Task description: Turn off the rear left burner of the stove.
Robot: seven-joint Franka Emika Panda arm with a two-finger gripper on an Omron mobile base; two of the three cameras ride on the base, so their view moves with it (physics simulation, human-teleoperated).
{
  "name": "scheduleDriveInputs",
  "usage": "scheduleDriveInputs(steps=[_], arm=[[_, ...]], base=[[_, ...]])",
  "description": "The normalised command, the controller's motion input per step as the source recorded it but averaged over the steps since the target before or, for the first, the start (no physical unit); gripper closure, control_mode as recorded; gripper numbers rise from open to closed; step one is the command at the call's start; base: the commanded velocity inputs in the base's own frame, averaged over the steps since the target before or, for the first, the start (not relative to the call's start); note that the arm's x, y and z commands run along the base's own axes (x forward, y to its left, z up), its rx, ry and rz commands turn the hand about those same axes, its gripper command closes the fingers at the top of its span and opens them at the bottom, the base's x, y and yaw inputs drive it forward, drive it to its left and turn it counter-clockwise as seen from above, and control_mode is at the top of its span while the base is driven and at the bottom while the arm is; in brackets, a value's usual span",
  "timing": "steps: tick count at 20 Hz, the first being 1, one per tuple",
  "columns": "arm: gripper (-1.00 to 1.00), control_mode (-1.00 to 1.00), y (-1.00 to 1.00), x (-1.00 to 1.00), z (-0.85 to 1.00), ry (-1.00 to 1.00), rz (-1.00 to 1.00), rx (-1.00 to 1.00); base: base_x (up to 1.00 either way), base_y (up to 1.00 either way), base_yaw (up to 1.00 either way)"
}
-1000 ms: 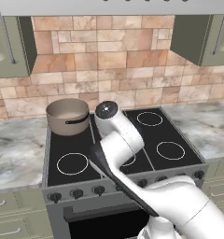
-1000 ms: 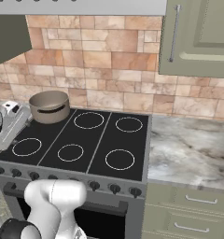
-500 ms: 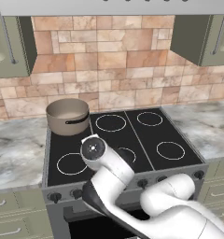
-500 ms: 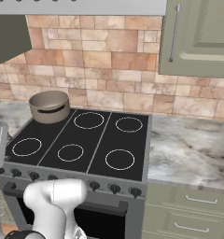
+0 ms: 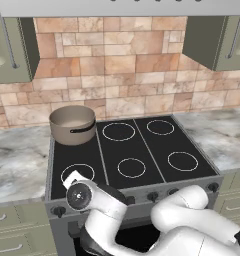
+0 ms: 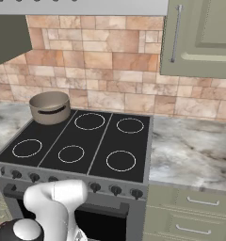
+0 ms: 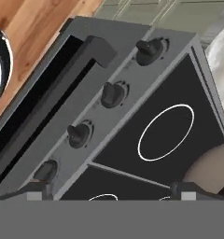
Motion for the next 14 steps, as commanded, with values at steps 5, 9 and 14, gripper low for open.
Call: scheduleDriveInputs(steps=[5, 9, 14], arm=[[-1.0, -1.0, 0.42, -0.22, -0.5, -0.15, 0.18, -0.25], [-1.0, -1.0, 0.16, -0.05, -0.47, -0.28, 0.06, -0.13], [-1.0, -1.0, 0.0, 0.0, -0.29, -0.28, 0.03, -0.04]], base=[[0.0, 0.0, 0.0], [0.0, 0.0, 0.0], [0.0, 0.0, 0.0]])
